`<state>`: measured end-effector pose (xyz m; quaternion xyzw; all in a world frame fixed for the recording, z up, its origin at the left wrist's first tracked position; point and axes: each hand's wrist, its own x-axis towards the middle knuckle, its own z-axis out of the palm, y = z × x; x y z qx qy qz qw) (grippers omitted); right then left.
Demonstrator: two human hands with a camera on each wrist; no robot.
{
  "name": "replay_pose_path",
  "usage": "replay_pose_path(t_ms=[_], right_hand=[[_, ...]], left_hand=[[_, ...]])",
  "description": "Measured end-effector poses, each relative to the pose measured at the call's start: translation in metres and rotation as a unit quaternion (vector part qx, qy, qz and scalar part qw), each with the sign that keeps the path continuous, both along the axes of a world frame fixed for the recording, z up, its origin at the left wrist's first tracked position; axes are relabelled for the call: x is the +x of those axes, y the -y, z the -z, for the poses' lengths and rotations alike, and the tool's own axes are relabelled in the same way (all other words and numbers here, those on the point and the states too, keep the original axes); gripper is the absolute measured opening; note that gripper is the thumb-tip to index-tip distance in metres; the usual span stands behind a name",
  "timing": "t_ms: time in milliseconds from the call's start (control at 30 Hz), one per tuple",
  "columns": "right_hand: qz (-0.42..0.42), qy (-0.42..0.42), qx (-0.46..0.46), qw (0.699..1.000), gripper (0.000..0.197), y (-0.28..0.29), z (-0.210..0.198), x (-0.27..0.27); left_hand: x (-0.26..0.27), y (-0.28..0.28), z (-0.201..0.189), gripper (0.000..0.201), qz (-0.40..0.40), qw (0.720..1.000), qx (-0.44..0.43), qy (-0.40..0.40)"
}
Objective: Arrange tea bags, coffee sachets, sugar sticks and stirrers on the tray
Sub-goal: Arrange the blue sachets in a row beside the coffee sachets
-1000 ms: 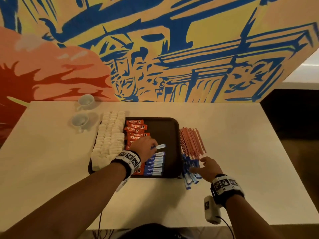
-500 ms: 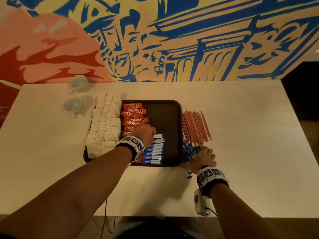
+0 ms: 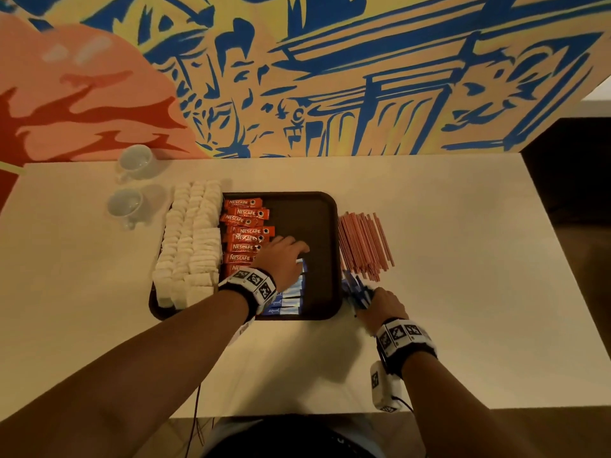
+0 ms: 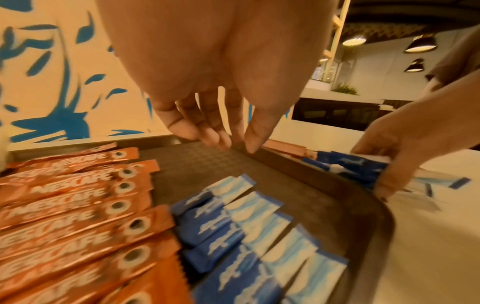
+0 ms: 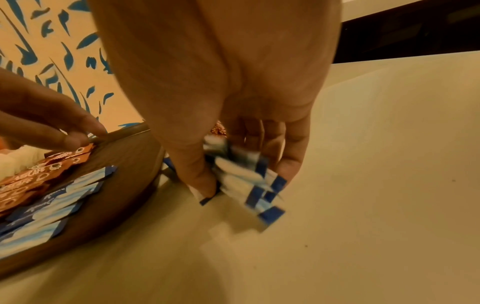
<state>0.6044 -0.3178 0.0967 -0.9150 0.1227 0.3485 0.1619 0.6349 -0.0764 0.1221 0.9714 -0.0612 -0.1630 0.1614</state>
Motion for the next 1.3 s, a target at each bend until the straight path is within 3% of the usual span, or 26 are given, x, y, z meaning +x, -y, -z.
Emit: replay_pose_path(t_ms=[267,600,833,933,1033,1133,1300], right_hand=[[-0.029,-0.034,0.006,0.999,0.028,0.017,0.0,-0.002],[-0.021,-0.04,0.084,0.995,0.029,0.048,-0.01,0.001],[0.034,0.044,0.144,0.988,0.023,0.057,-0.024,0.003],[0.083,0.122,0.179,0.973,0.019,0.057,-0.033,0.0],[0.09,0.152,0.212,0.961,0.015,0.047,-0.044,0.0],[0.071,0.168,0.243,0.953,0.013,0.027,-0.059,0.001],[0.11,0.173,0.23,0.951,0.003,0.005,-0.06,-0.002]], left_hand=[[-0.018,0.07,0.005,0.031,0.151,0.988,0.003,0.022],[-0.01,0.108,0.031,0.035,0.23,0.964,0.133,0.029],[-0.013,0.118,0.027,0.03,0.247,0.964,0.091,0.043],[-0.023,0.118,0.018,0.032,0.208,0.978,0.013,0.028],[-0.038,0.105,0.003,0.021,0.107,0.989,-0.097,-0.039],[-0.053,0.074,-0.006,0.012,0.004,0.977,-0.182,-0.112],[-0.079,0.006,-0.026,0.016,-0.096,0.963,-0.224,-0.115]])
